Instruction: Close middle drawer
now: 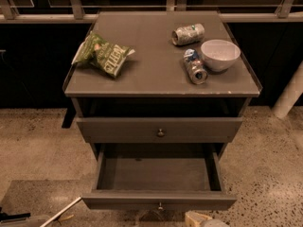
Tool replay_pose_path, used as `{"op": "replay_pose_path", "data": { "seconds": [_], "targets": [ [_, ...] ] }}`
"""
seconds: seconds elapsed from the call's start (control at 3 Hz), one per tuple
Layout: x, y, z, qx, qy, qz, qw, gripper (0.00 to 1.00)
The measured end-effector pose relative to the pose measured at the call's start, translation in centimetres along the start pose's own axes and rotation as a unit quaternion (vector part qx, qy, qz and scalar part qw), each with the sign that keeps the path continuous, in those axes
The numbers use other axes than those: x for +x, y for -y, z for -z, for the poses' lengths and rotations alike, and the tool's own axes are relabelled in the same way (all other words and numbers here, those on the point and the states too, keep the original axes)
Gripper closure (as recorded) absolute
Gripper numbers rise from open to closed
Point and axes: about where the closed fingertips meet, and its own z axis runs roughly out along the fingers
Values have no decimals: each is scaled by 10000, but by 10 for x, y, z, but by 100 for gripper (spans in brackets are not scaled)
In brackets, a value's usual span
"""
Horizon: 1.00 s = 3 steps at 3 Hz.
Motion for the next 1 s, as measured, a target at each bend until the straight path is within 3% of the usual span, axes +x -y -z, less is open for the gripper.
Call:
{"op": "replay_pose_path", "data": {
  "seconds": [0.33,1.0],
  "targets": [
    [13,21,-16,272,161,-303,9990,100],
    [4,65,-66,269,388,-584,9972,100]
  ]
}}
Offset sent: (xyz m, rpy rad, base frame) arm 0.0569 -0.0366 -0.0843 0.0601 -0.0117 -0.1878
